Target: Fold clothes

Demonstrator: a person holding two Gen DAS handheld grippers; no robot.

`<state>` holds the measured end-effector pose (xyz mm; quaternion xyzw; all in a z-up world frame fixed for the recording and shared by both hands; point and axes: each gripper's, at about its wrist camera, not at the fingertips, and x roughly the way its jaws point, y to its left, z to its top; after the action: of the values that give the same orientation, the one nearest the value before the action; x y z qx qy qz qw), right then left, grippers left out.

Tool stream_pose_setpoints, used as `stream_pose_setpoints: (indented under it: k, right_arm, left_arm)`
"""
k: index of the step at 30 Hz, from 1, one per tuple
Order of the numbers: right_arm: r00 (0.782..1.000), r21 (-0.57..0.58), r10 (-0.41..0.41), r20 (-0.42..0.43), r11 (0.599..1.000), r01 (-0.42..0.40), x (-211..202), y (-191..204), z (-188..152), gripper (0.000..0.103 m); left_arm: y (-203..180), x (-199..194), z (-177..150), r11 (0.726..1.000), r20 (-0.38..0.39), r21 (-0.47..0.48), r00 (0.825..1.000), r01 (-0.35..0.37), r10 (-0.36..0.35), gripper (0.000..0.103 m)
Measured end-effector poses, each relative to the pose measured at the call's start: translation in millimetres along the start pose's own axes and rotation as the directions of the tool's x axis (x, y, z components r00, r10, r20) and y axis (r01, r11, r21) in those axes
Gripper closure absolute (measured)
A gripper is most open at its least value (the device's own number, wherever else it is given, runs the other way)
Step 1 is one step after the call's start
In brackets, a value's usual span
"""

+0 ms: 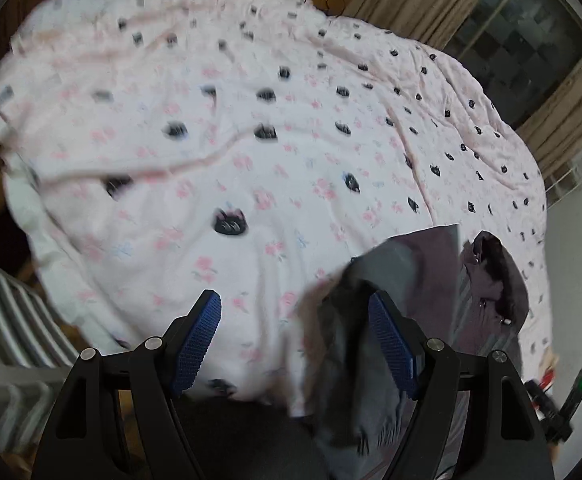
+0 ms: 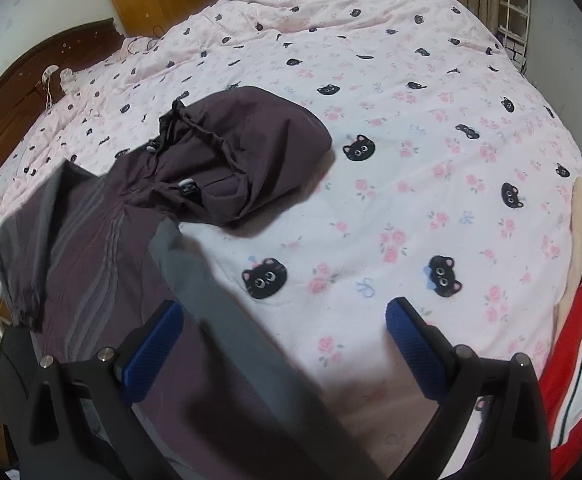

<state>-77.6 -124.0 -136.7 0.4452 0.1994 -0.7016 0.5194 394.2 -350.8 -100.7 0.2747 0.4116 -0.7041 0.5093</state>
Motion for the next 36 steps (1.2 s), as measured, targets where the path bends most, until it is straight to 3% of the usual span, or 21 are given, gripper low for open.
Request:
stream_pose_setpoints:
  k: [3, 7, 11, 16, 21, 29, 36]
  right_arm:
    - [1.0, 0.007, 0.015, 0.016, 1.0, -0.015, 1, 6, 2, 0.0]
    - [0.999, -0.003, 0.0, 0.046, 1.0, 0.0, 5, 20, 12, 0.0]
    - [0.997, 0.006, -0.034, 0.076, 0.999, 0.034, 10, 31, 26, 0.0]
    - [0.993, 0.079, -0.048, 0.109, 0.996, 0.04, 18, 34, 42, 0.0]
    - [0.991, 0.172, -0.051, 0.124, 0.985, 0.029, 33, 32, 56, 0.0]
    - [0.99, 0.273, -0.096, 0.1, 0.96, 0.065, 69, 23, 64, 0.0]
    - [0.994, 0.324, -0.1, 0.049, 0.943, 0.079, 93, 14, 54, 0.0]
  left_arm:
    - [-22, -28, 11, 0.995, 0.074, 0.104, 0.997, -0.012, 0.004, 0.031]
    - [-78, -35, 27, 0.957, 0.129, 0.29, 0.991, 0.004, -0.043, 0.028]
    - [-155, -1, 33, 0.865, 0.127, 0.502, 0.988, 0.014, -0.09, 0.028]
    - [-242, 61, 26, 0.731, 0.089, 0.679, 0.983, 0.059, -0.162, 0.028]
    - [-300, 124, 18, 0.632, 0.0, 0.766, 0.985, 0.112, -0.174, 0.028]
    - [-339, 197, 6, 0.53, -0.036, 0.844, 0.995, 0.078, -0.089, 0.028]
    - [-351, 238, 1, 0.483, 0.0, 0.875, 1.0, 0.008, -0.017, 0.028]
